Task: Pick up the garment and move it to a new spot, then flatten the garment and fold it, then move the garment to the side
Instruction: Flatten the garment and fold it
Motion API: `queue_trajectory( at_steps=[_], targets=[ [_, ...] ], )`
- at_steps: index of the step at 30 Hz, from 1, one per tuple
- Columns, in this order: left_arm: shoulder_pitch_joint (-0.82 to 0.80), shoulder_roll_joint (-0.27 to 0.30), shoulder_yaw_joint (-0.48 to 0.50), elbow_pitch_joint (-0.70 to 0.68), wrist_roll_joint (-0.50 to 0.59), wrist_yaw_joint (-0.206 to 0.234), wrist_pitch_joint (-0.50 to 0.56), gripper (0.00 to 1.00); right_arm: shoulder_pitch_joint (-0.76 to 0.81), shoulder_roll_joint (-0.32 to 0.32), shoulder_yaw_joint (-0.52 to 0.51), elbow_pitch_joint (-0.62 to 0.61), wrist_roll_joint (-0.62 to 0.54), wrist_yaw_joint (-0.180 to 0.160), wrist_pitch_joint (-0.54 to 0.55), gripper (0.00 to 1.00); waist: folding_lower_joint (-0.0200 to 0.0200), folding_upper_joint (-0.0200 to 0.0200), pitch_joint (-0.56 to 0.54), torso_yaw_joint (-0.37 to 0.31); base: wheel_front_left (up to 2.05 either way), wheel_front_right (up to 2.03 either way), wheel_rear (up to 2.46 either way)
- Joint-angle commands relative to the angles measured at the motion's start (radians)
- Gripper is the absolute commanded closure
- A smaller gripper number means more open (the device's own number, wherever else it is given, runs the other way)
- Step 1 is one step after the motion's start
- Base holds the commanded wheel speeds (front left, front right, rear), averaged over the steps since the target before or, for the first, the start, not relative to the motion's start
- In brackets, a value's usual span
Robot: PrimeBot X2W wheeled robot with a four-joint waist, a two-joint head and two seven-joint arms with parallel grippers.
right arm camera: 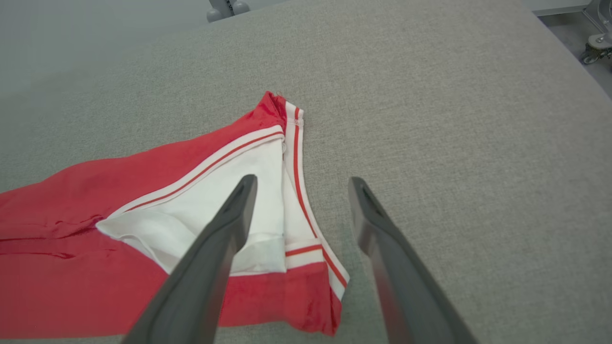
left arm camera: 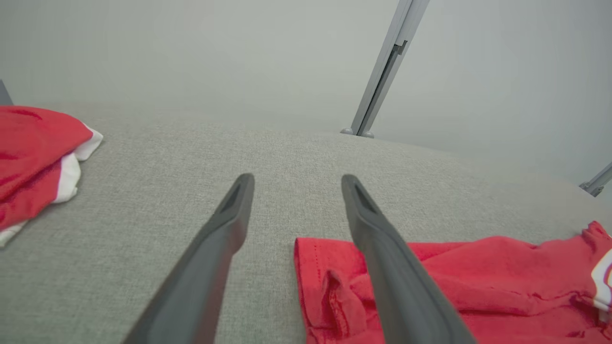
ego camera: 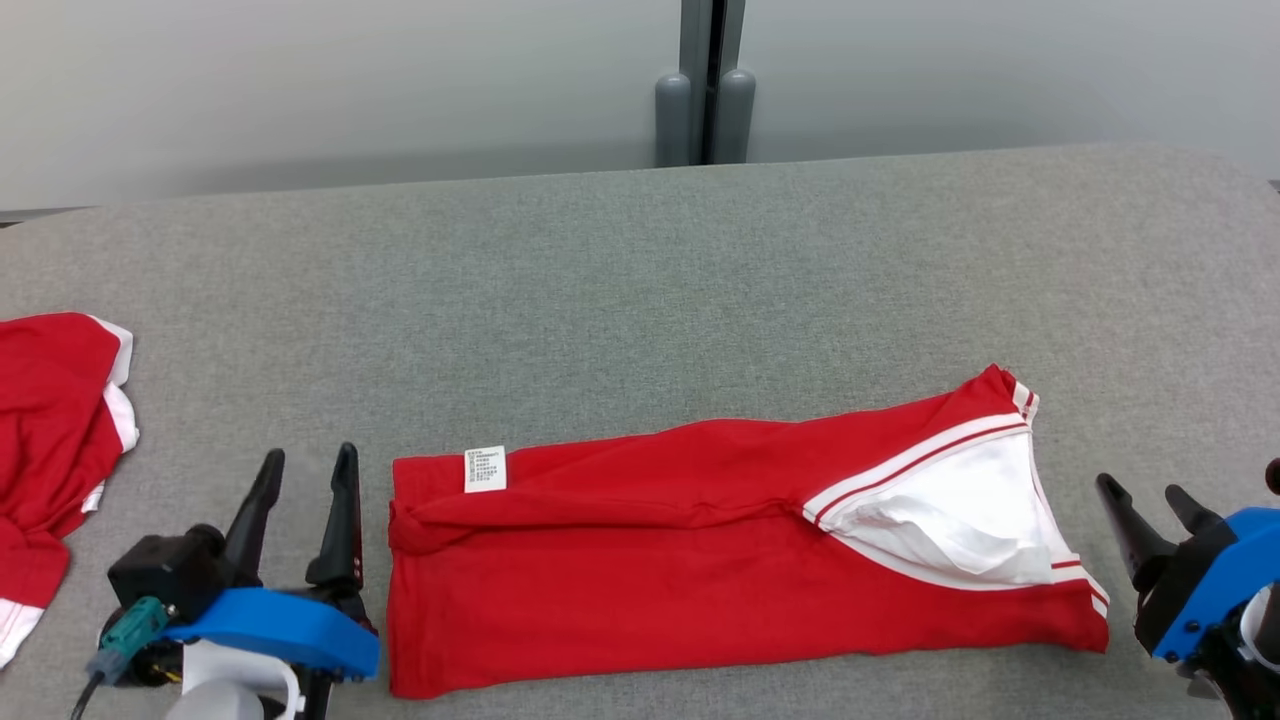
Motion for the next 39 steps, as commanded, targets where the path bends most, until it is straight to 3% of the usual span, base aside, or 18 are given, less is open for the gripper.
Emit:
queue_trajectory(
  at_steps=[1,12,18,25,34,36,39],
  targets=[
    [-0.025,-0.001,0.012,-0.003,0.008,0.009,-0.005,0.0,-0.025,0.006,0.0,0.013,-0.011,0.001,-0.011,0.0,0.0001,0.0,-0.003,0.004,0.0,0.0,0.0],
    [-0.124,0.005,0.007,0.029,0.03,0.022,0.02,0.0,-0.115,0.013,0.048,0.216,-0.123,0.001,-0.064,0.0,0.0001,0.0,0.001,0.027,0.0,0.0,0.0],
    [-0.173,0.013,-0.028,0.061,0.052,0.003,0.057,0.0,-0.175,0.007,0.049,0.351,-0.168,0.001,-0.104,0.0,0.0001,0.0,0.012,0.034,0.0,0.0,0.0],
    [-0.166,0.002,-0.037,0.083,0.041,0.002,0.062,0.0,-0.235,0.012,0.021,0.481,-0.168,0.001,-0.099,0.0,0.0001,0.0,0.022,0.04,0.0,0.0,0.0],
    [-0.149,0.02,-0.034,0.085,0.034,0.004,0.058,0.0,-0.264,0.021,0.082,0.613,-0.17,0.002,-0.083,0.0,0.0001,0.0,0.032,0.036,0.0,0.0,0.0],
    [-0.143,0.023,-0.03,0.081,0.029,0.006,0.055,0.0,-0.263,0.025,0.115,0.618,-0.155,0.003,-0.081,1.0,0.0001,0.0,0.031,0.032,0.0,0.0,0.0],
    [-0.137,0.027,-0.023,0.074,0.024,0.009,0.051,0.0,-0.258,0.01,0.144,0.594,-0.135,0.002,-0.084,1.0,0.0001,0.0,0.026,0.025,0.0,0.0,0.0]
  ],
)
